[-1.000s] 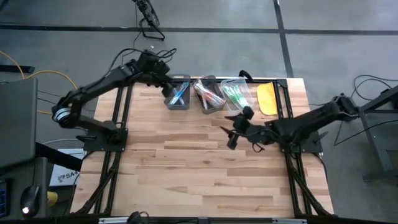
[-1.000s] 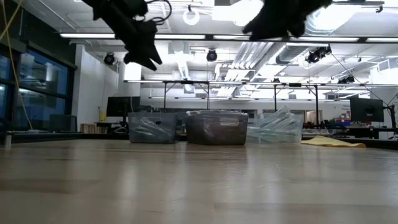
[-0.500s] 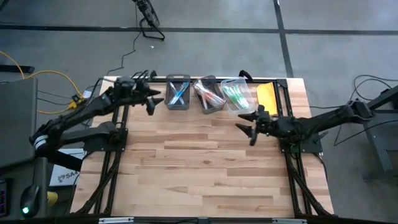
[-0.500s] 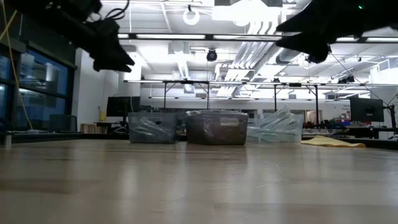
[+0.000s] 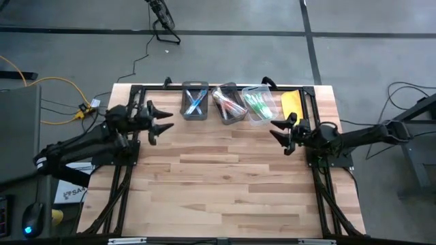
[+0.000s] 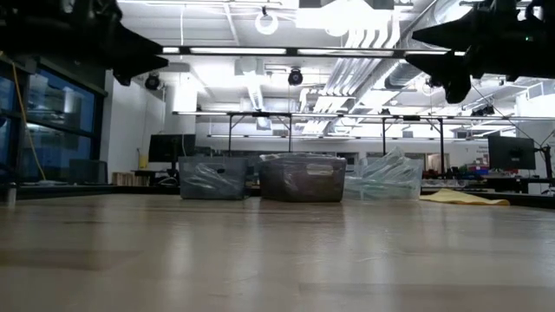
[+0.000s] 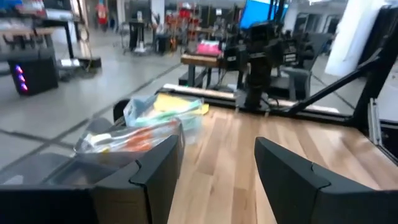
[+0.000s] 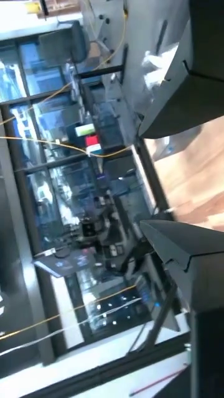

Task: Pick & Place Toothbrushes
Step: Return to Home Position

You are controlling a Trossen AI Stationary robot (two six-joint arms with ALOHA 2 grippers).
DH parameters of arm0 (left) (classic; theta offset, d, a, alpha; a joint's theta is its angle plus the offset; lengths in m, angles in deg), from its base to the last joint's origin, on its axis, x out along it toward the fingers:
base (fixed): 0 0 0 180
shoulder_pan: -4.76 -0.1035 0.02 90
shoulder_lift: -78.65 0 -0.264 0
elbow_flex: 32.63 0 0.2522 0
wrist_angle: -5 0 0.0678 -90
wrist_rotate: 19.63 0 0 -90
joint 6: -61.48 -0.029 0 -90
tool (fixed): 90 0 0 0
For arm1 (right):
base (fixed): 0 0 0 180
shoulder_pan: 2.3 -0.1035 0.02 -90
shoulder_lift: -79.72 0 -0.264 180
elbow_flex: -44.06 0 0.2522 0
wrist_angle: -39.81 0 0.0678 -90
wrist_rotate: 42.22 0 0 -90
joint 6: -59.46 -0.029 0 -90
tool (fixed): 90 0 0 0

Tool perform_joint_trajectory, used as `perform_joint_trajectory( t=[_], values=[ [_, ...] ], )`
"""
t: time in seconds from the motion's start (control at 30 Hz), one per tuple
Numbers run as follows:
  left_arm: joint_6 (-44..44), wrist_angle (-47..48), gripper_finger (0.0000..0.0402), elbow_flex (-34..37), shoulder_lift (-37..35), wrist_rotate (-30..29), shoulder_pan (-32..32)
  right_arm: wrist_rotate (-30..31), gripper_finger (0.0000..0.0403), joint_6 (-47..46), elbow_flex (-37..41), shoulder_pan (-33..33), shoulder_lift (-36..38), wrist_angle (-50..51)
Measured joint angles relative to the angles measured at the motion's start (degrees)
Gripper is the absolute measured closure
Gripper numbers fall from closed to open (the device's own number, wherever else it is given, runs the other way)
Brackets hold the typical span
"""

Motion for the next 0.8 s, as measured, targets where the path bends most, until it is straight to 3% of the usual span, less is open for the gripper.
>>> perform_joint_trajectory(
  t=[0.17, 0.33, 0.5, 0.8],
  values=[
    [1.3, 0.8, 0.0196, 4.3, -8.9, -2.0, 3.2, -0.9, 0.0184, -1.8, 0.0, 3.0, 4.0, 6.0],
    [2.3, 7.2, 0.0196, 7.1, -18.0, -2.1, 7.1, -1.0, 0.0184, -6.1, 0.0, 5.4, 9.4, 15.2],
    [1.2, 10.3, 0.0196, 7.5, -17.7, -4.5, 11.8, -0.2, 0.0184, -7.2, 0.0, 5.6, 15.2, 23.7],
    [-1.6, 12.4, 0.0196, 8.9, -17.8, -17.1, 18.4, 2.0, 0.0184, -6.8, 0.0, 5.6, 23.7, 35.6]
  ],
)
